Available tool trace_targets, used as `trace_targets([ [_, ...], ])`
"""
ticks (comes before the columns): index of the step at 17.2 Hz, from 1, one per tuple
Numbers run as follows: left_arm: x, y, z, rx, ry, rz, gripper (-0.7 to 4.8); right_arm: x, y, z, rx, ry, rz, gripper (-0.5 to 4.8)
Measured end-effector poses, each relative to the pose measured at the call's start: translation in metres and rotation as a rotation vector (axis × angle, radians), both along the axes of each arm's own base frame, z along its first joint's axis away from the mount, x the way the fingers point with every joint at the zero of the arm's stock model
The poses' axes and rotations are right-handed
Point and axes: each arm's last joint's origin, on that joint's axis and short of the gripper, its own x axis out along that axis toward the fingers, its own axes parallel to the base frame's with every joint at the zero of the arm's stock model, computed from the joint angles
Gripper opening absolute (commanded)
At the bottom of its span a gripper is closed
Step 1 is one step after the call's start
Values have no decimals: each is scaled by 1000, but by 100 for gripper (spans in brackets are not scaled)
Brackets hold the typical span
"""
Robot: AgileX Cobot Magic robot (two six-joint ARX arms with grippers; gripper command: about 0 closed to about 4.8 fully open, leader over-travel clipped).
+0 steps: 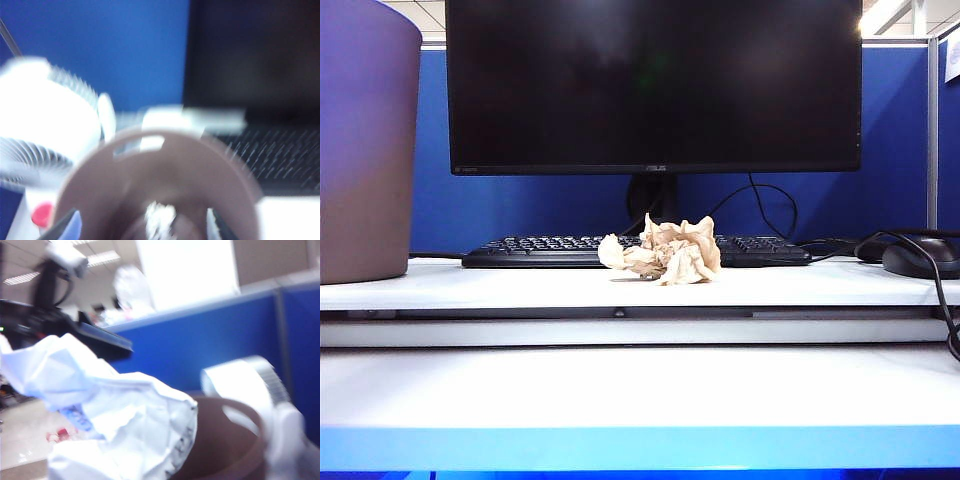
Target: Pick up all paper balls from the table and place them in the pink trash can.
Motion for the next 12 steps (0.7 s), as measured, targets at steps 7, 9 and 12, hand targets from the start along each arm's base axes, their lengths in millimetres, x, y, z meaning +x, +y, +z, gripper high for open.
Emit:
trace_targets([
  [7, -121, -17, 35, -112, -268, -222, 332, -13, 85, -23, 63, -49, 145, -6],
  [9, -144, -19, 38, -133, -314, -239, 332, -13, 102, -35, 66, -46, 115, -5],
  [12, -180, -24, 39, -177, -374, -285, 332, -12, 120, -51, 81, -132, -67, -5],
])
